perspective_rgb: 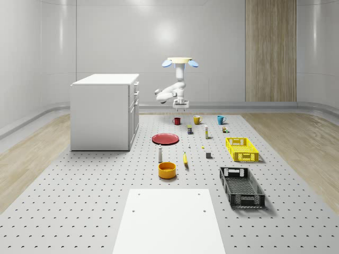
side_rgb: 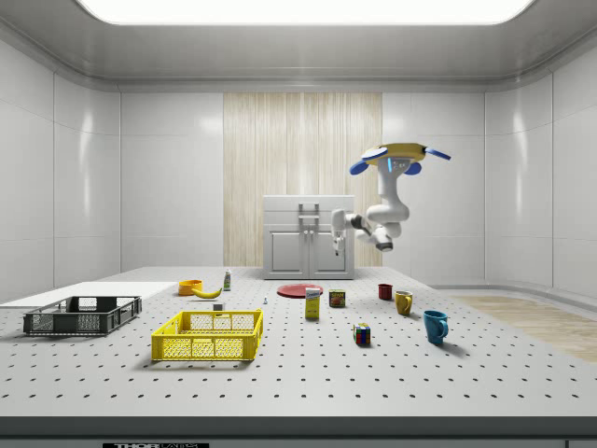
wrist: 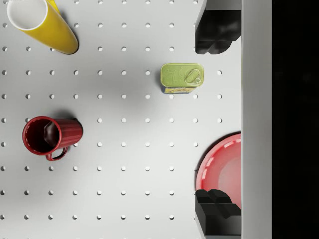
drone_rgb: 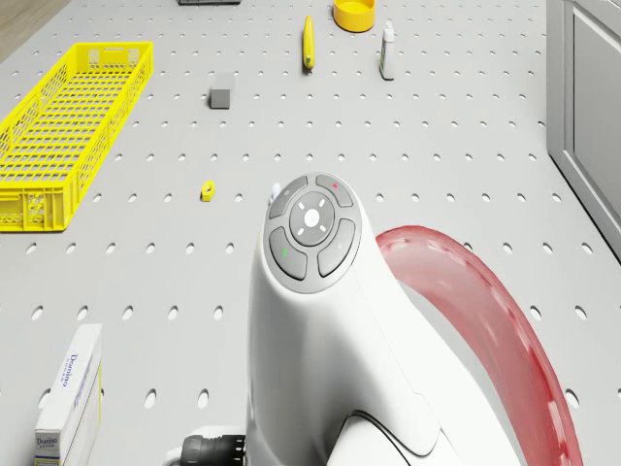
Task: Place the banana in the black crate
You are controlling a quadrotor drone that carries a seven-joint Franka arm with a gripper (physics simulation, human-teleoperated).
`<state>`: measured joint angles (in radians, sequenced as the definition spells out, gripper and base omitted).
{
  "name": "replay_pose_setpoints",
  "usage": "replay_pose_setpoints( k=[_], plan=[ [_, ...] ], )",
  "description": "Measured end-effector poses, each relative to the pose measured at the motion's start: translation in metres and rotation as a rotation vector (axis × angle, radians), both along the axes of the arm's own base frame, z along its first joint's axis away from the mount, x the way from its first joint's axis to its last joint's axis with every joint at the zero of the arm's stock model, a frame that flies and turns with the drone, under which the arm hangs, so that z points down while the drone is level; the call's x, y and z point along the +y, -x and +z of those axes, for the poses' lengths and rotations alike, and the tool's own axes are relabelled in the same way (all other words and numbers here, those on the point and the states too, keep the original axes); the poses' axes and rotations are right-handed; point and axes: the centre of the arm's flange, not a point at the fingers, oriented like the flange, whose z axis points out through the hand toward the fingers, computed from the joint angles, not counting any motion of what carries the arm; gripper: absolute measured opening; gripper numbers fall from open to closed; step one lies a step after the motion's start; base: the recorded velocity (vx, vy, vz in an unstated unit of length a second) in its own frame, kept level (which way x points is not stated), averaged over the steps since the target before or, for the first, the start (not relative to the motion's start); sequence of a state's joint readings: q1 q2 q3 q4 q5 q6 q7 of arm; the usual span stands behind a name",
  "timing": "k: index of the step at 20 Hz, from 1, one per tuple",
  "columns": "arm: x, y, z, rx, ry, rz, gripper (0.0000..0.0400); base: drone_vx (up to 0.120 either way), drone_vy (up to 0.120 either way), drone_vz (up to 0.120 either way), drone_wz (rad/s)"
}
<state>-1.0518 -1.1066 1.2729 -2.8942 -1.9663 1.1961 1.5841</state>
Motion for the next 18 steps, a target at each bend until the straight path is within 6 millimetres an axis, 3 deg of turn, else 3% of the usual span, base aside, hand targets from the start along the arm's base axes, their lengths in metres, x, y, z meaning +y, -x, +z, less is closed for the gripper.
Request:
replay_pose_setpoints(
  k=[4,12,18],
  plan=[
    [-0.0003,0.0000,0.0000,0.000,0.003,0.000,0.0400,0.120,0.000,0.000,0.000],
    [-0.0005,0.0000,0.0000,0.000,0.006,0.000,0.0400,0.120,0.000,-0.075,0.000],
    [-0.0005,0.0000,-0.0001,0.000,0.006,0.000,0.0400,0.120,0.000,0.000,0.000]
  ],
)
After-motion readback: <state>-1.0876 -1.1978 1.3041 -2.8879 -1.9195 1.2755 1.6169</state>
